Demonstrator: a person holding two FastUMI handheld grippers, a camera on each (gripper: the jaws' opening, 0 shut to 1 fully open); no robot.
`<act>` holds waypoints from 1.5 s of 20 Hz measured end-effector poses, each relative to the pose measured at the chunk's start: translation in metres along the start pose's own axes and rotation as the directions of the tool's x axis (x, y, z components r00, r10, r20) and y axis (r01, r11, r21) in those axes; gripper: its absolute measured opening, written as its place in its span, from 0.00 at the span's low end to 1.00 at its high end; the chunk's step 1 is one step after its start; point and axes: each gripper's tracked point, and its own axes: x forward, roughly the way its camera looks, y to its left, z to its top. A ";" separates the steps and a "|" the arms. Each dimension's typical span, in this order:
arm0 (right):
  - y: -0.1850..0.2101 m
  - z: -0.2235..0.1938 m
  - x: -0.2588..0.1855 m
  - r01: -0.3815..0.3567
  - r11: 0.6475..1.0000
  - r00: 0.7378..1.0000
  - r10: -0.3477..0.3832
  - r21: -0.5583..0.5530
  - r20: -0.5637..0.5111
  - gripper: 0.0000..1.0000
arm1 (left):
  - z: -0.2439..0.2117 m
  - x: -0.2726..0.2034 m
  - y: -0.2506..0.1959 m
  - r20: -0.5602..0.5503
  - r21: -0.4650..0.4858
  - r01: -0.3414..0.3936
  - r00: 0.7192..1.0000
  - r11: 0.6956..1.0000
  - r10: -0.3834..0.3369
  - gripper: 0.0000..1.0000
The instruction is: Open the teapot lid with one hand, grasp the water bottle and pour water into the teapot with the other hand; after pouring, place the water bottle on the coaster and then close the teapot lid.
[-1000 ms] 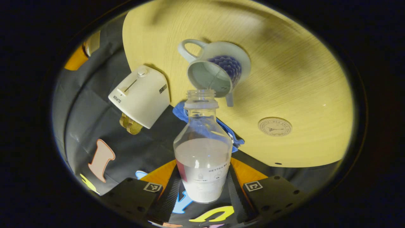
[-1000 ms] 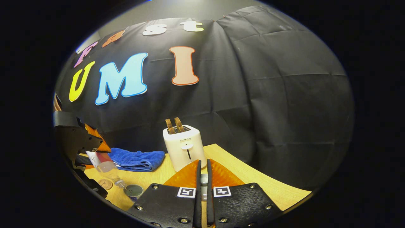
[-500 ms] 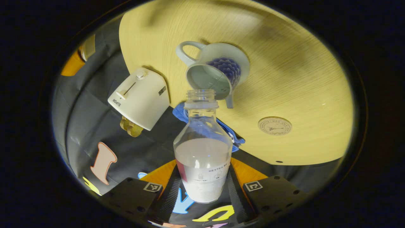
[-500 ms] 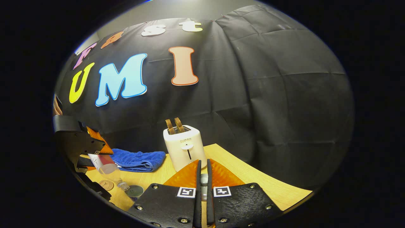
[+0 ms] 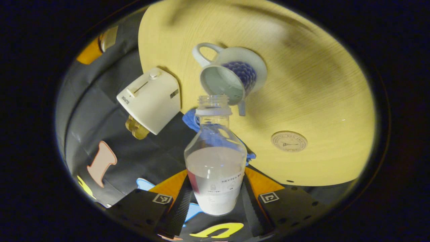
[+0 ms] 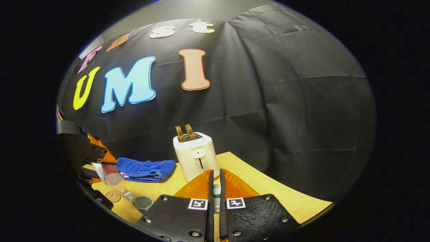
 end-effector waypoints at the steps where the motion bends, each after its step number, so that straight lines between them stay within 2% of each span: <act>1: 0.000 -0.001 0.000 -0.003 1.000 1.000 0.003 0.007 -0.004 0.06 | -0.002 0.001 -0.005 0.017 -0.054 0.001 1.000 0.999 0.000 0.81; 3: 0.002 -0.003 0.000 -0.013 1.000 1.000 0.014 0.021 -0.011 0.06 | -0.006 0.002 -0.014 0.062 -0.188 0.015 0.998 0.982 -0.003 0.82; 4: 0.005 -0.004 0.001 -0.019 1.000 1.000 0.019 0.022 -0.014 0.06 | -0.008 0.001 -0.020 0.089 -0.268 0.027 0.996 0.963 -0.003 0.82; 6: 0.011 -0.006 0.002 -0.028 0.999 0.999 0.029 0.015 -0.016 0.06 | -0.013 0.003 -0.032 0.131 -0.425 0.044 0.991 0.904 0.013 0.82; 9: 0.016 -0.008 0.003 -0.039 0.999 0.999 0.039 0.006 -0.021 0.06 | -0.016 0.012 -0.046 0.159 -0.613 0.051 0.986 0.789 0.059 0.82; 12: 0.033 -0.008 0.001 -0.089 0.996 0.996 0.089 0.029 -0.025 0.06 | -0.002 0.022 -0.060 0.204 -0.799 0.107 0.974 0.592 0.099 0.82; 15: 0.053 -0.013 0.000 -0.129 0.992 0.991 0.129 -0.004 -0.027 0.06 | 0.017 0.030 -0.070 0.245 -0.898 0.168 0.959 0.407 0.145 0.82; 19: 0.091 -0.015 -0.006 -0.213 0.976 0.977 0.212 -0.037 -0.033 0.06 | 0.032 0.031 -0.077 0.247 -0.962 0.212 0.943 0.170 0.223 0.82; 23: 0.123 -0.026 -0.007 -0.305 0.952 0.952 0.303 -0.020 -0.049 0.06 | 0.049 0.046 -0.081 0.251 -0.953 0.289 0.922 -0.093 0.295 0.82; 24: 0.127 -0.029 -0.007 -0.321 0.947 0.946 0.320 -0.013 -0.058 0.06 | 0.054 0.048 -0.083 0.253 -0.940 0.309 0.917 -0.148 0.308 0.82; 28: 0.149 -0.043 -0.005 -0.385 0.922 0.918 0.388 0.046 -0.078 0.06 | 0.048 0.036 -0.090 0.224 -0.891 0.344 0.900 -0.297 0.373 0.82; 30: 0.156 -0.045 -0.003 -0.398 0.917 0.914 0.399 0.026 -0.070 0.06 | 0.049 0.023 -0.100 0.224 -0.863 0.366 0.895 -0.349 0.386 0.82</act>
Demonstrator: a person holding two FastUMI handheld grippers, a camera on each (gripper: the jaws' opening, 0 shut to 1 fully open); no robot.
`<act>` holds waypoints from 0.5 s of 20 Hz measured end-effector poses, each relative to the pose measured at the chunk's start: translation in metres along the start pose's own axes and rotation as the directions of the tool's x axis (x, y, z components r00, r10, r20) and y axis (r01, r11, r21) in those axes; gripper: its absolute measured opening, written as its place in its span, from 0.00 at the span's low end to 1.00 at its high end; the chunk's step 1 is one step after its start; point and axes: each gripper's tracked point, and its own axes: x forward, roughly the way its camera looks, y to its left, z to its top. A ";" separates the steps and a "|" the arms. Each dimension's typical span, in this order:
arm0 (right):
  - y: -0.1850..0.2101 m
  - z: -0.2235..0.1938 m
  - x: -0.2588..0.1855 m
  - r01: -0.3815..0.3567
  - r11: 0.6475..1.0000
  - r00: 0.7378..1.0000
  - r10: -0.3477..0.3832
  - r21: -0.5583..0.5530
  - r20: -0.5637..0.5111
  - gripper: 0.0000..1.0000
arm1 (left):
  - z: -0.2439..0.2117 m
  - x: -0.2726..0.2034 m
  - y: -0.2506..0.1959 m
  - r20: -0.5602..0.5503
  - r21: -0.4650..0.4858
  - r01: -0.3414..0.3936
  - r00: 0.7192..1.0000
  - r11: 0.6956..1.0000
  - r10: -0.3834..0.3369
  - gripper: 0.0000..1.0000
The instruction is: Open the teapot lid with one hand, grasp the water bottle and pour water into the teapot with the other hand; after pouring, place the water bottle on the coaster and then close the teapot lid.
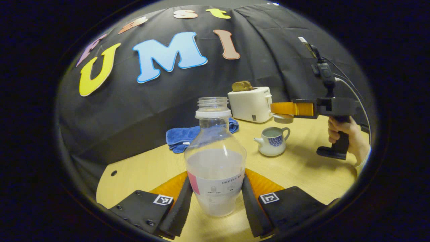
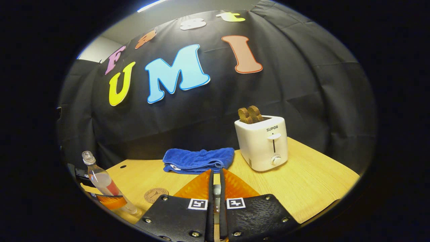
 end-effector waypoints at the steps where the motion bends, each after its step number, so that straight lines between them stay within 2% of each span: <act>1: 0.006 0.000 0.002 -0.008 1.000 1.000 0.008 -0.007 0.007 0.06 | -0.002 -0.005 0.001 0.008 -0.021 0.000 1.000 1.000 0.000 0.82; 8: 0.024 -0.016 0.015 -0.002 0.996 1.000 0.001 -0.086 -0.010 0.06 | -0.015 -0.005 0.013 0.051 -0.132 -0.009 0.999 0.991 0.016 0.81; 10: 0.027 -0.016 0.015 -0.001 0.994 1.000 0.000 -0.105 -0.009 0.06 | -0.018 0.005 0.019 0.054 -0.131 -0.027 0.998 0.991 0.035 0.81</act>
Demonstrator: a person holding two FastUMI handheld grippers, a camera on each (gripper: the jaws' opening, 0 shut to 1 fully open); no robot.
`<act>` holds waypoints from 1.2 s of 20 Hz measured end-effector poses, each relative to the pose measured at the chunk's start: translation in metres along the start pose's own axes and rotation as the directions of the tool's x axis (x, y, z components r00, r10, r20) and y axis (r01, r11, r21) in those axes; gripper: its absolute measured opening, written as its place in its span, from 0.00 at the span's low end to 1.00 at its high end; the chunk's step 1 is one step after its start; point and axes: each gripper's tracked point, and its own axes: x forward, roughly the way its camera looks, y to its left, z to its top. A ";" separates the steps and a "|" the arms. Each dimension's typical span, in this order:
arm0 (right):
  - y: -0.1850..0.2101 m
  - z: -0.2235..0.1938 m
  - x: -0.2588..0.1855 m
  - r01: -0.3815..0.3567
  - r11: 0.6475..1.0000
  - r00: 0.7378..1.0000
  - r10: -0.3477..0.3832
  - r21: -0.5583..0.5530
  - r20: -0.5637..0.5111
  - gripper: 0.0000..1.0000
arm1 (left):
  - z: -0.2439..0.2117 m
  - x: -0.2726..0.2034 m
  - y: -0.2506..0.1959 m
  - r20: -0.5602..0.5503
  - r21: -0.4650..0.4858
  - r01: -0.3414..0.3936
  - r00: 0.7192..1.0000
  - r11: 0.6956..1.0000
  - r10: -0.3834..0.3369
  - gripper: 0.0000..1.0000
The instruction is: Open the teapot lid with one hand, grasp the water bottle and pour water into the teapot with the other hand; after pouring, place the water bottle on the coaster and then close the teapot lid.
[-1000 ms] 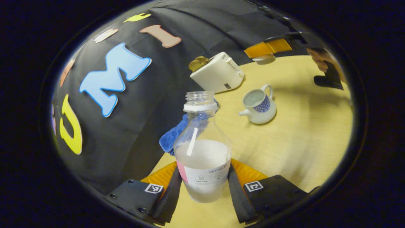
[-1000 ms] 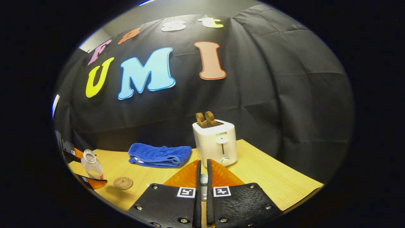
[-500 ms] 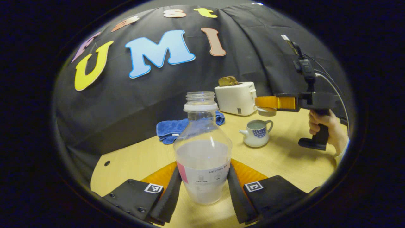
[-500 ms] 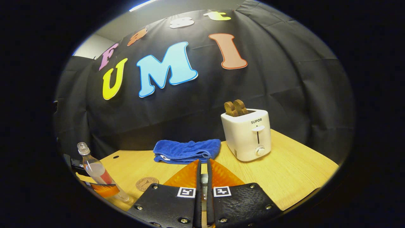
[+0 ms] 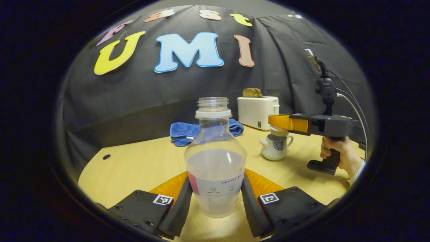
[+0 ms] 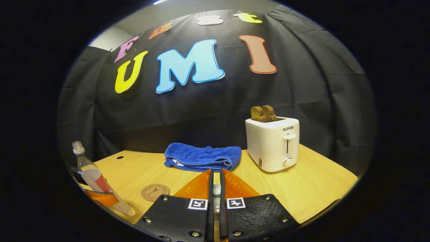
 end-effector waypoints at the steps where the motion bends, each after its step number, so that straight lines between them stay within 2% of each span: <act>1: 0.001 0.000 0.000 0.001 1.000 1.000 -0.001 -0.012 -0.001 0.06 | 0.002 0.008 0.004 0.015 0.008 -0.012 1.000 1.000 0.012 0.81; 8: -0.002 -0.001 -0.001 0.009 1.000 1.000 -0.010 -0.018 -0.011 0.06 | 0.031 0.066 0.020 0.151 -0.050 -0.052 0.987 0.997 0.059 0.81; 12: -0.008 0.005 -0.004 0.020 1.000 1.000 -0.020 -0.019 0.002 0.06 | 0.038 0.098 0.026 0.178 -0.098 -0.045 0.982 0.994 0.062 0.80; 21: -0.012 0.013 -0.008 0.033 0.999 0.999 -0.033 -0.020 0.017 0.06 | 0.039 0.116 0.027 0.188 -0.058 -0.047 0.981 0.997 0.058 0.80; 24: -0.010 0.014 -0.009 0.029 0.999 0.999 -0.028 -0.014 0.016 0.06 | 0.038 0.115 0.028 0.180 -0.050 -0.049 0.982 0.998 0.057 0.84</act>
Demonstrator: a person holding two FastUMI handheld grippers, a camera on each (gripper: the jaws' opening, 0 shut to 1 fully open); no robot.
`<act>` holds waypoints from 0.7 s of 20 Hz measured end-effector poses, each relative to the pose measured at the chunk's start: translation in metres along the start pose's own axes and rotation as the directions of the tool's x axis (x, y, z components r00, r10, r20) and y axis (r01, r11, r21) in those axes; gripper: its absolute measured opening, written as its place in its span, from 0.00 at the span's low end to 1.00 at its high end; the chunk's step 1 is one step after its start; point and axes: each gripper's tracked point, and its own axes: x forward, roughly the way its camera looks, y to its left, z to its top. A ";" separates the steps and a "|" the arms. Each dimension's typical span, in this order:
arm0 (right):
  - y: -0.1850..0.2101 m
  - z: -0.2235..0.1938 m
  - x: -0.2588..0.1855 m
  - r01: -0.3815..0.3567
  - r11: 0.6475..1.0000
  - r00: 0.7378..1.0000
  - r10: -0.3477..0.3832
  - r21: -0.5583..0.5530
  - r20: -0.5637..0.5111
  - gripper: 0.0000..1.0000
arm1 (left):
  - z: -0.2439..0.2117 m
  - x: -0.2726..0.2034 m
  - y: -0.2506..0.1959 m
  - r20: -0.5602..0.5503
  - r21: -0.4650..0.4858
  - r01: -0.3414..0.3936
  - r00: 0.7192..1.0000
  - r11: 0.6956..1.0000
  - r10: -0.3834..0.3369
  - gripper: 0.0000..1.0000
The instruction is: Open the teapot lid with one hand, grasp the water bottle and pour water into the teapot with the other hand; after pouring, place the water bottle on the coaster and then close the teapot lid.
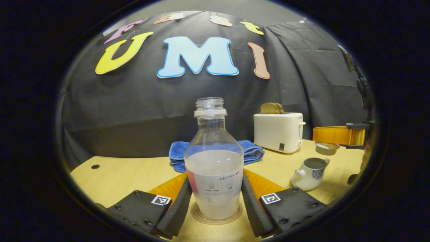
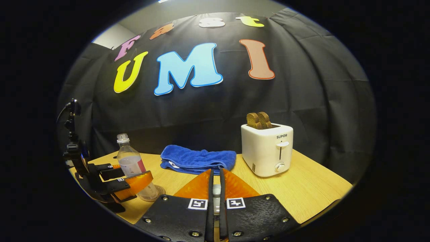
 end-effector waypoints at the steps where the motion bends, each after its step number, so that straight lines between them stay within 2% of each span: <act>1: 0.000 -0.001 0.000 0.000 1.000 1.000 0.000 -0.003 -0.001 0.06 | 0.000 0.000 -0.001 -0.002 0.001 0.003 1.000 1.000 -0.003 0.84; 4: 0.002 0.000 0.001 -0.002 1.000 1.000 0.002 -0.009 0.001 0.06 | 0.000 0.001 -0.002 -0.002 0.003 0.006 1.000 1.000 -0.006 0.85; 6: 0.001 -0.001 0.000 0.001 1.000 1.000 -0.001 -0.014 -0.001 0.06 | 0.002 0.001 -0.003 0.008 -0.006 0.010 1.000 1.000 -0.010 0.92; 10: -0.001 -0.001 0.001 0.004 1.000 1.000 -0.004 -0.011 -0.002 0.06 | 0.004 -0.001 -0.006 0.014 -0.019 0.015 1.000 1.000 -0.015 0.96; 14: -0.003 -0.006 0.003 0.006 1.000 1.000 -0.006 -0.003 -0.013 0.06 | 0.020 -0.007 0.002 0.055 -0.024 0.001 0.999 1.000 0.000 0.96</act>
